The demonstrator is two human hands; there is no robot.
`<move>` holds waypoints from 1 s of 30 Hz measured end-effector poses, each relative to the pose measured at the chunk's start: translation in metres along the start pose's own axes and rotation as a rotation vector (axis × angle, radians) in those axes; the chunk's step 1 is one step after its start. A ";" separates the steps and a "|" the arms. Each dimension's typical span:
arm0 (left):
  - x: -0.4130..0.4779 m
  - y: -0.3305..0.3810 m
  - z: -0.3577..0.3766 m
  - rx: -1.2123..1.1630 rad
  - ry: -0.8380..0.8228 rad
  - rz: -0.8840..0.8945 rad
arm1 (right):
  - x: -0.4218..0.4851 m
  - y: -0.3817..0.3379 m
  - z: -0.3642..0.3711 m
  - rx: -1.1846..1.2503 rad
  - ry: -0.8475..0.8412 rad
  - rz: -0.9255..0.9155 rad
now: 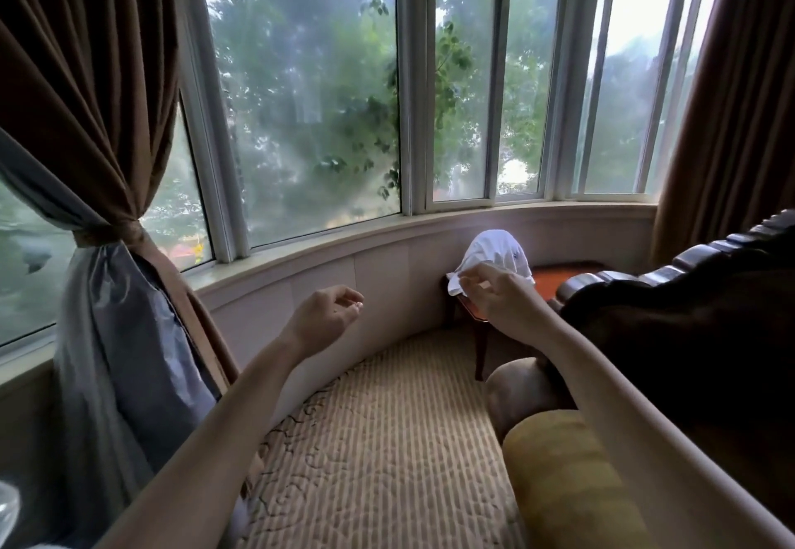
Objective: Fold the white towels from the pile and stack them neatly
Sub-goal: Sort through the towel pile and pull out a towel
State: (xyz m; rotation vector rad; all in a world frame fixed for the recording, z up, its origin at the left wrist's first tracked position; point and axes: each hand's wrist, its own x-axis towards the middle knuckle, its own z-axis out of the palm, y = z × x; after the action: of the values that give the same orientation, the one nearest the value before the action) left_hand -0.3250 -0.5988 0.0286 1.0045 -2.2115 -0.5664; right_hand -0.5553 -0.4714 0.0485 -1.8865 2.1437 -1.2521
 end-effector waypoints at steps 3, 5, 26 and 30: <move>0.046 -0.023 0.013 -0.008 -0.017 0.010 | 0.044 0.019 0.021 -0.005 0.013 0.016; 0.082 -0.039 0.020 -0.015 -0.025 0.018 | 0.076 0.033 0.035 -0.012 0.013 0.023; 0.458 -0.194 0.082 -0.048 -0.077 0.085 | 0.386 0.185 0.132 -0.007 0.125 0.219; 0.526 -0.211 0.119 -0.051 -0.092 0.074 | 0.446 0.234 0.151 0.002 0.111 0.226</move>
State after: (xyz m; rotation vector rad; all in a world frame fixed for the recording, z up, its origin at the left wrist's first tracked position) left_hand -0.5681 -1.1242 0.0119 0.8821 -2.2920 -0.6438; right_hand -0.7915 -0.9404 0.0232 -1.5535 2.3290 -1.3387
